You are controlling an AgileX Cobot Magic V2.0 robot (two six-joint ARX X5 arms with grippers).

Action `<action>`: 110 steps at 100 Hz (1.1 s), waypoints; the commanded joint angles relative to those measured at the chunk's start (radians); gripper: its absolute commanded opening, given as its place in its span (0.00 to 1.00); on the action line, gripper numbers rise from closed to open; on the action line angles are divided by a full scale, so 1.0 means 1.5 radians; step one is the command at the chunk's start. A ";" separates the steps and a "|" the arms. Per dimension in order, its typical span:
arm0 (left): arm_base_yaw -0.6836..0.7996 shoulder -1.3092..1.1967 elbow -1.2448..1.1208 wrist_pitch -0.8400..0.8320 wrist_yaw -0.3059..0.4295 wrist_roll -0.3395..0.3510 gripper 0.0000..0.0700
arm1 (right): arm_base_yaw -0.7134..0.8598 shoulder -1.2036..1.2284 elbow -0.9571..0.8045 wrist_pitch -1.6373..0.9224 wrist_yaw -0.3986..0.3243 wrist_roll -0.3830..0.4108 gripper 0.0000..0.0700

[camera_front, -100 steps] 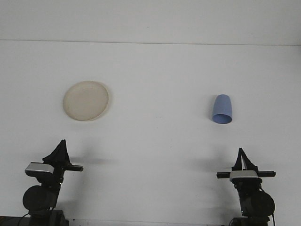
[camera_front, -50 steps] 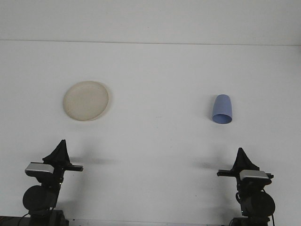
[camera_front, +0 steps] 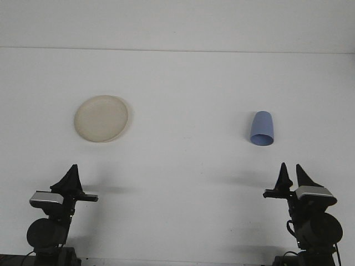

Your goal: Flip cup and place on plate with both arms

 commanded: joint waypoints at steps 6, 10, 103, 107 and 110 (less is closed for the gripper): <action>0.001 -0.001 -0.012 0.010 -0.003 0.000 0.02 | 0.001 0.061 0.014 0.031 0.000 -0.053 0.90; 0.001 -0.001 -0.012 0.010 -0.003 0.000 0.02 | 0.001 0.080 0.014 0.041 0.002 -0.062 0.90; 0.001 -0.001 -0.012 0.010 -0.003 0.000 0.02 | -0.059 0.775 0.025 0.634 0.015 -0.242 0.89; 0.001 -0.001 -0.012 0.010 -0.003 0.000 0.02 | -0.067 0.802 0.034 0.649 0.009 -0.243 0.89; 0.001 -0.001 -0.012 0.010 -0.003 0.000 0.02 | -0.072 0.822 0.043 0.656 -0.001 -0.243 0.89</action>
